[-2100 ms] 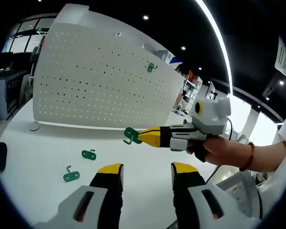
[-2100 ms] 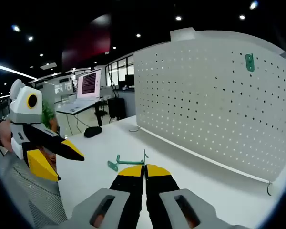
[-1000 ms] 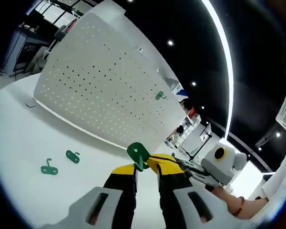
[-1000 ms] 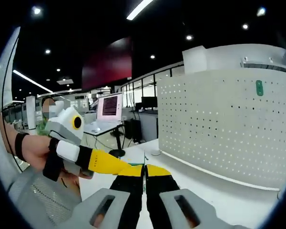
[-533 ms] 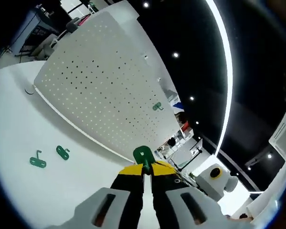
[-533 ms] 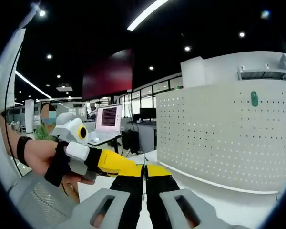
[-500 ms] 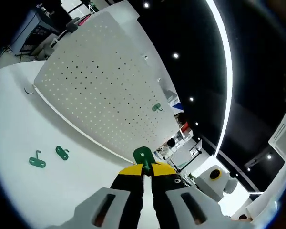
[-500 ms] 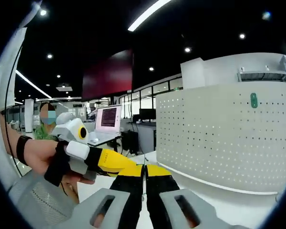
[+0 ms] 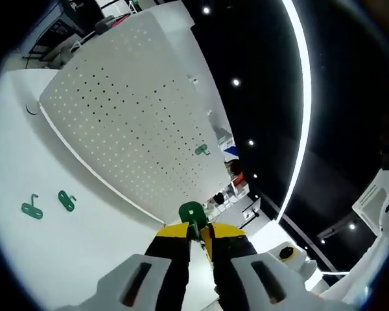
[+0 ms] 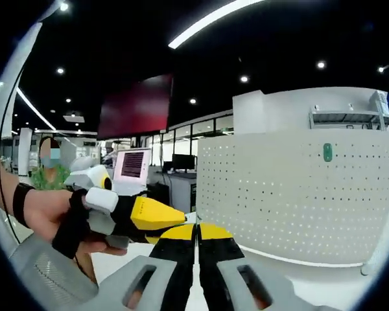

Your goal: Insert the hook assembly into the mounting plate slot until the hook locks in place.

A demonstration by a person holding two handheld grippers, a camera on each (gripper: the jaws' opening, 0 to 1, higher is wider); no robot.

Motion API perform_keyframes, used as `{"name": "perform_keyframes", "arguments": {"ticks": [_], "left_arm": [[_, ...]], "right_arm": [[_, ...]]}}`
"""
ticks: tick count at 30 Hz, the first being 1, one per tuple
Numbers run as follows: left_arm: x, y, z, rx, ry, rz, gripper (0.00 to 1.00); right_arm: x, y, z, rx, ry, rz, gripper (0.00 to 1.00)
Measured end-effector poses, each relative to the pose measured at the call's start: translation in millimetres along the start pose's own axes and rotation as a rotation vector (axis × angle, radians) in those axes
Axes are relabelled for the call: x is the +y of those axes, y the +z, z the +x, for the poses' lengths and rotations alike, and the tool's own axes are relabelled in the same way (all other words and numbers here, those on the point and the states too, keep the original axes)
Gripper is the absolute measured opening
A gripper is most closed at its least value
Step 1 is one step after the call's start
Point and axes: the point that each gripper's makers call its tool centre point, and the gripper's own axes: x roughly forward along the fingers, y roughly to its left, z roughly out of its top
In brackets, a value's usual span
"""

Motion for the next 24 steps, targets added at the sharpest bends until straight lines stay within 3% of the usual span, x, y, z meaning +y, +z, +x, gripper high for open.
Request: {"name": "perform_keyframes", "arguments": {"ticks": [2, 6, 11, 24], "left_arm": [[0.5, 3.1, 0.2, -0.026, 0.01, 0.026, 0.1], [7.2, 0.9, -4.1, -0.011, 0.023, 0.014, 0.05], [5.3, 3.6, -4.9, -0.022, 0.015, -0.004, 0.05], [5.0, 4.0, -5.9, -0.012, 0.014, -0.02, 0.04]], "right_arm": [[3.5, 0.6, -1.5, -0.005, -0.001, -0.003, 0.0], [2.6, -1.6, -2.1, 0.001, -0.013, -0.009, 0.0], [0.8, 2.4, 0.2, -0.001, -0.039, -0.048, 0.0], [2.0, 2.1, 1.4, -0.01, -0.018, -0.056, 0.0]]}}
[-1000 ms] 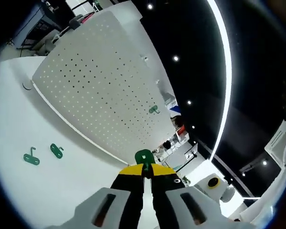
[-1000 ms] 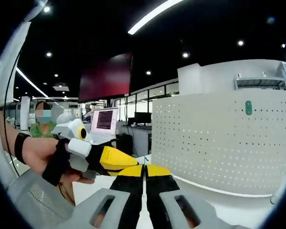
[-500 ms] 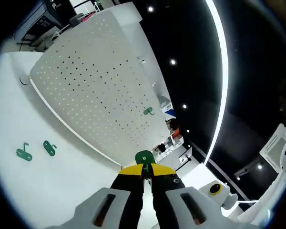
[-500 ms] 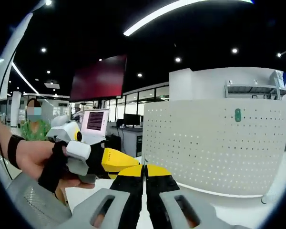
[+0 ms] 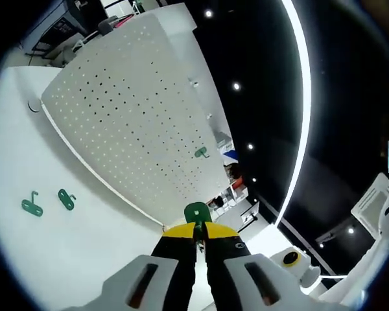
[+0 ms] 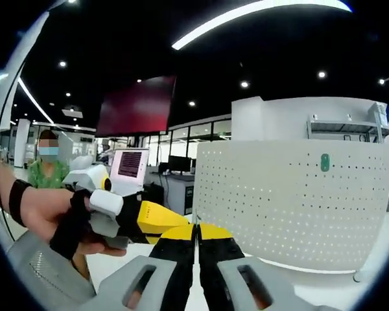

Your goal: Insert the hook assembly into the mounting plate slot until the hook locks in place.

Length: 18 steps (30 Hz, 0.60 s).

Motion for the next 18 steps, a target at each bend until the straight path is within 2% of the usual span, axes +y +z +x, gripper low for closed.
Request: {"name": "perform_keyframes", "arguments": {"ticks": [3, 6, 10, 12, 14, 18], "left_arm": [[0.4, 0.4, 0.0, 0.011, 0.011, 0.046, 0.03], [0.3, 0.1, 2.4, 0.026, 0.022, 0.121, 0.03], [-2.7, 2.0, 6.9, 0.024, 0.009, 0.128, 0.03], [-0.6, -0.7, 9.2, 0.054, 0.021, 0.188, 0.03], [-1.7, -0.2, 11.8, 0.056, 0.021, 0.224, 0.03], [-3.7, -1.5, 17.9, 0.083, 0.016, 0.282, 0.03]], "right_arm": [[-1.0, -4.5, 0.9, 0.026, 0.009, 0.035, 0.0], [-1.3, -2.0, 0.5, 0.025, -0.008, 0.006, 0.04], [-3.0, 4.0, -2.5, -0.005, 0.008, 0.068, 0.06], [-7.5, 2.7, -4.0, 0.005, -0.008, 0.064, 0.07], [-10.5, 2.2, -5.6, 0.015, -0.016, 0.059, 0.08], [-16.2, -3.0, -9.5, 0.039, -0.019, 0.106, 0.13]]}}
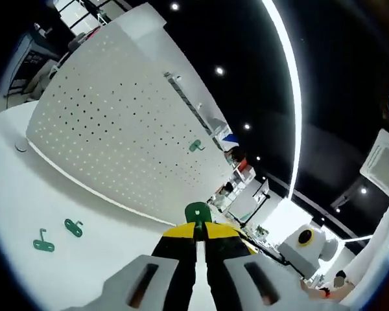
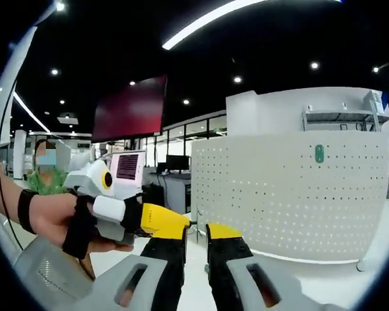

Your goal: Insert the hook assembly into the mounting plate slot until the hook locks in place.

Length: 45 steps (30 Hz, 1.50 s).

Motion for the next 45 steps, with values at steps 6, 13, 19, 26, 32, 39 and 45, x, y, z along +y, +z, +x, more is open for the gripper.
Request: {"name": "perform_keyframes", "arguments": {"ticks": [6, 13, 19, 26, 32, 39, 45], "left_arm": [[0.2, 2.8, 3.7, 0.017, 0.025, 0.098, 0.03], [2.0, 2.4, 15.9, 0.066, 0.055, 0.2, 0.03], [-0.1, 8.8, 27.8, 0.065, 0.066, 0.245, 0.03], [-6.7, 13.6, 37.2, 0.058, 0.1, 0.33, 0.03], [-7.3, 24.4, 41.7, 0.033, 0.135, 0.386, 0.03], [-11.0, 31.5, 50.3, 0.039, 0.192, 0.492, 0.03], [-10.7, 32.5, 58.4, 0.023, 0.247, 0.513, 0.03]], "right_arm": [[-6.8, -9.9, -8.5, 0.036, -0.017, 0.012, 0.18], [-12.2, -20.3, -15.3, 0.109, -0.029, -0.03, 0.23], [-13.2, -29.1, -21.6, 0.156, -0.044, -0.033, 0.28], [-13.7, -34.3, -30.9, 0.178, -0.058, -0.025, 0.38], [-19.4, -34.4, -36.9, 0.186, -0.074, -0.019, 0.38], [-22.7, -29.2, -46.8, 0.187, -0.088, -0.042, 0.38], [-28.2, -27.1, -57.3, 0.192, -0.111, -0.044, 0.38]]}}
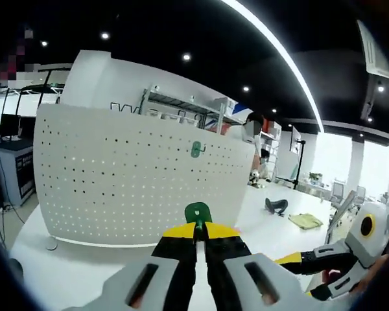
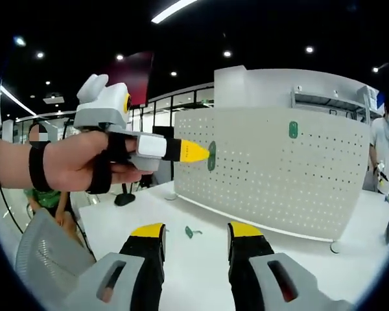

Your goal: Insert the hook assembly into the mounting plate slot until the hook locks in place.

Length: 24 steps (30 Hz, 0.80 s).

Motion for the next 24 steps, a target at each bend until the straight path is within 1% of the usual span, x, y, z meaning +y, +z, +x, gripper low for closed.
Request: {"name": "perform_keyframes", "arguments": {"ticks": [1, 4, 7, 12, 16, 22, 24], "left_arm": [[3.1, 0.2, 1.8, 0.004, 0.028, 0.03, 0.03], [4.1, 0.4, 7.4, 0.018, 0.045, 0.035, 0.03], [7.2, 0.2, 12.6, 0.037, 0.068, 0.068, 0.03], [11.9, 2.8, 22.5, 0.042, 0.084, 0.065, 0.03], [16.2, 5.2, 30.3, 0.042, 0.103, 0.085, 0.03], [23.4, -1.2, 34.4, 0.06, 0.147, 0.081, 0.03], [24.0, -2.1, 36.3, 0.061, 0.152, 0.085, 0.03]], "right_arm": [[-1.5, 0.1, -1.1, -0.001, -0.004, 0.0, 0.38], [-6.7, -0.6, -5.3, 0.0, -0.018, 0.007, 0.38], [-8.8, -2.9, -6.6, 0.008, -0.021, 0.011, 0.38], [-13.2, -5.5, -8.2, 0.013, -0.028, 0.019, 0.38], [-17.2, -7.0, -7.8, 0.018, -0.035, 0.021, 0.38], [-21.7, -9.6, -8.3, 0.024, -0.049, 0.029, 0.37], [-21.8, -11.2, -8.2, 0.029, -0.051, 0.031, 0.38]]}}
